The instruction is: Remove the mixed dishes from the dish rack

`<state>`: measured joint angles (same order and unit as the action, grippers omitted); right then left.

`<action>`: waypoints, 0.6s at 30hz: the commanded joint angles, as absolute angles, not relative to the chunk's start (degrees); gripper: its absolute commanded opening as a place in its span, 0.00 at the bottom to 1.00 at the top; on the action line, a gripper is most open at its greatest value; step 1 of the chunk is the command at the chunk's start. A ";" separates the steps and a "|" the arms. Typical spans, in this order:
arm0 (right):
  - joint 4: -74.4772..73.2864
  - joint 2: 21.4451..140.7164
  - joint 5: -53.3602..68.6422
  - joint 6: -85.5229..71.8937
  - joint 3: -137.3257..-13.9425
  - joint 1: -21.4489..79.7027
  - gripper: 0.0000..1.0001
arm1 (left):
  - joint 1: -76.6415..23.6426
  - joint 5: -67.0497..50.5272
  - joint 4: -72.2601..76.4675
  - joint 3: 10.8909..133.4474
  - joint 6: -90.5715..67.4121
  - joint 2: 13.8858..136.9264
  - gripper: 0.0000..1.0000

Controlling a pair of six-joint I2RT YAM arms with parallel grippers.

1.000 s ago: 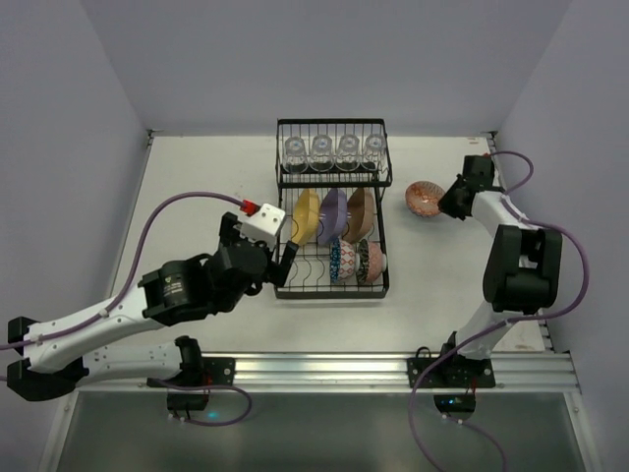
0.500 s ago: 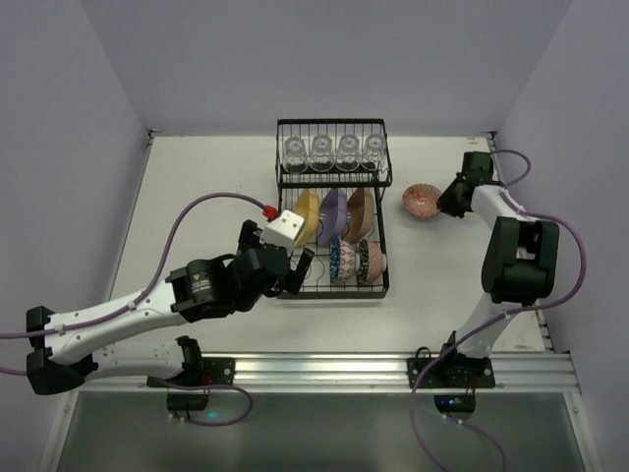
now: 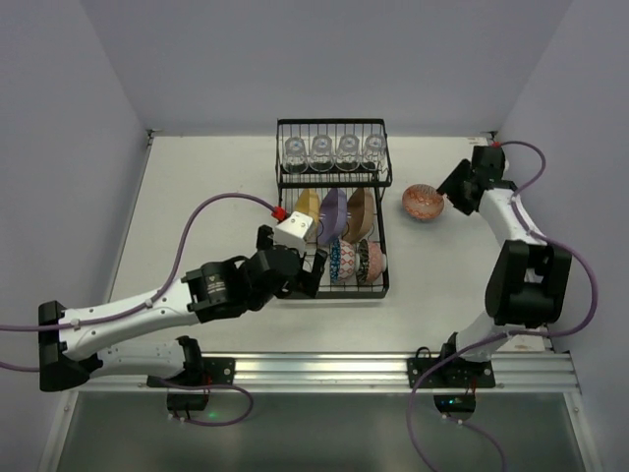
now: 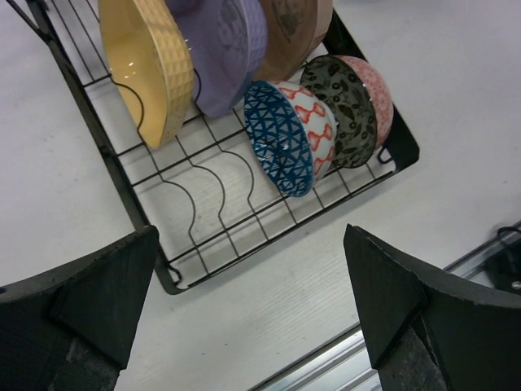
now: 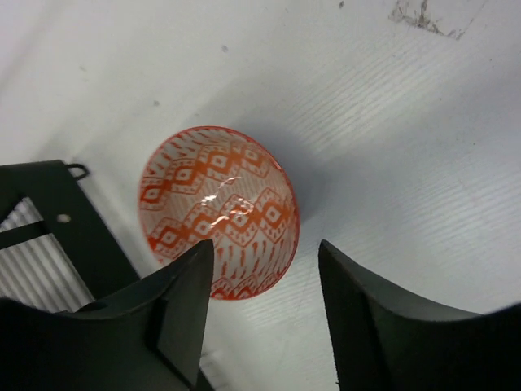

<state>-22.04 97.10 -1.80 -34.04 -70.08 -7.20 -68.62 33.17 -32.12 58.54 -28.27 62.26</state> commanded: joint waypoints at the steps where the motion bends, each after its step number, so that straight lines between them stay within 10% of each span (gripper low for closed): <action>1: -22.67 84.51 -2.64 -34.10 -70.58 -7.47 0.59 | -68.20 32.00 -22.53 56.78 -36.54 62.75 1.00; 4: -22.06 73.45 2.27 -33.92 -67.95 -7.47 0.66 | -67.15 28.32 -16.20 53.79 -40.50 63.63 1.00; 6: -17.95 65.69 8.42 -37.50 -61.55 -7.47 0.98 | -64.61 22.80 -13.72 52.57 -41.92 65.73 1.00; 18: -15.20 28.15 31.62 -46.49 -42.90 -7.47 0.99 | -53.97 0.80 7.19 46.85 -44.03 77.25 1.00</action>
<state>-12.62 30.63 23.14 -44.03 -45.28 -7.25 -55.55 7.11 -2.79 47.68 -42.52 75.99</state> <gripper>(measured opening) 0.989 0.997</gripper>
